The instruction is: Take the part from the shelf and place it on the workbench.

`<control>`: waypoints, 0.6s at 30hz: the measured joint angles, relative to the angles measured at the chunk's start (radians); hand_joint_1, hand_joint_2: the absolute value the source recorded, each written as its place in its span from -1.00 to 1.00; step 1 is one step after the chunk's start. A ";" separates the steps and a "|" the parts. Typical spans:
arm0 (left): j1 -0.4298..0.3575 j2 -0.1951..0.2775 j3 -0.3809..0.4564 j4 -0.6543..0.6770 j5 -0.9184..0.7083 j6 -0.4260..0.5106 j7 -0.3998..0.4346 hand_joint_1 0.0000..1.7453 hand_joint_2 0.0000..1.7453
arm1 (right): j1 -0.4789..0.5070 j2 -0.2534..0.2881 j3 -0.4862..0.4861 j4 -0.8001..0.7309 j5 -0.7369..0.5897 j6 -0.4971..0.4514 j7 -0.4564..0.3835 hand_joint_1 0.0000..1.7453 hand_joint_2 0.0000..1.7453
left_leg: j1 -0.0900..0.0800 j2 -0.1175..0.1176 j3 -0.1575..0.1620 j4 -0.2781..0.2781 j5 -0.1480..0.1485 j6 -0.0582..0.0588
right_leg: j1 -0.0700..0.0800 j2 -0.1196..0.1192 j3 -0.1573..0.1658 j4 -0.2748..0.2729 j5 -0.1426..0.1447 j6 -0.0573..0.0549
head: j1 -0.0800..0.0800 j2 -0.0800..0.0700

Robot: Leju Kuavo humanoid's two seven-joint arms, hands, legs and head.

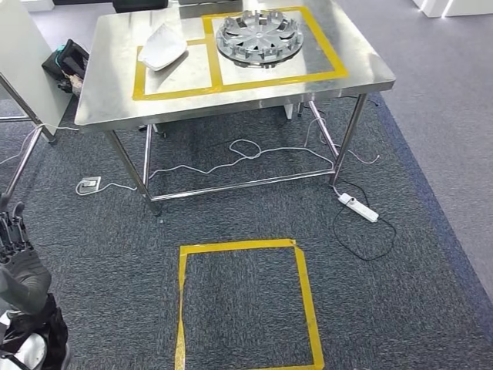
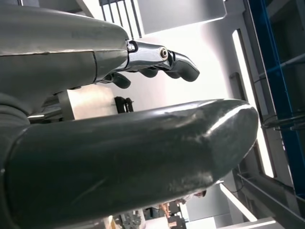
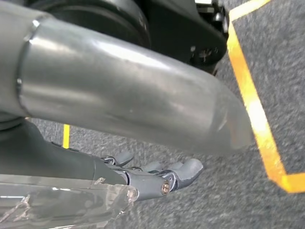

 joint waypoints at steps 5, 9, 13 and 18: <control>-0.005 -0.001 0.000 0.000 0.000 -0.003 0.000 -1.00 -1.00 | 0.003 0.000 0.000 0.000 -0.002 0.000 0.000 -1.00 -1.00 | -0.005 0.001 0.045 -0.107 0.001 0.033 | 0.000 -0.001 -0.028 0.011 0.021 0.028 | 0.001 0.000; -0.005 0.000 0.001 0.000 0.000 -0.006 0.000 -1.00 -1.00 | 0.008 0.000 0.002 0.001 0.000 0.002 0.001 -1.00 -1.00 | -0.002 0.003 0.001 -0.108 0.040 0.049 | -0.005 0.001 -0.103 0.222 -0.140 0.049 | 0.007 0.000; -0.003 -0.001 0.002 0.000 -0.004 -0.002 0.000 -1.00 -1.00 | 0.008 0.000 0.002 0.001 0.002 -0.001 -0.003 -1.00 -1.00 | -0.002 0.002 -0.048 -0.107 0.077 0.042 | -0.008 0.001 -0.046 0.253 -0.106 0.052 | 0.007 0.000; 0.000 -0.001 0.002 -0.003 -0.016 0.011 0.000 -1.00 -1.00 | 0.004 0.000 0.006 0.001 0.007 -0.020 -0.019 -1.00 -1.00 | -0.005 0.002 -0.070 -0.097 0.104 0.017 | -0.004 0.006 0.131 -0.013 -0.111 0.031 | 0.006 0.000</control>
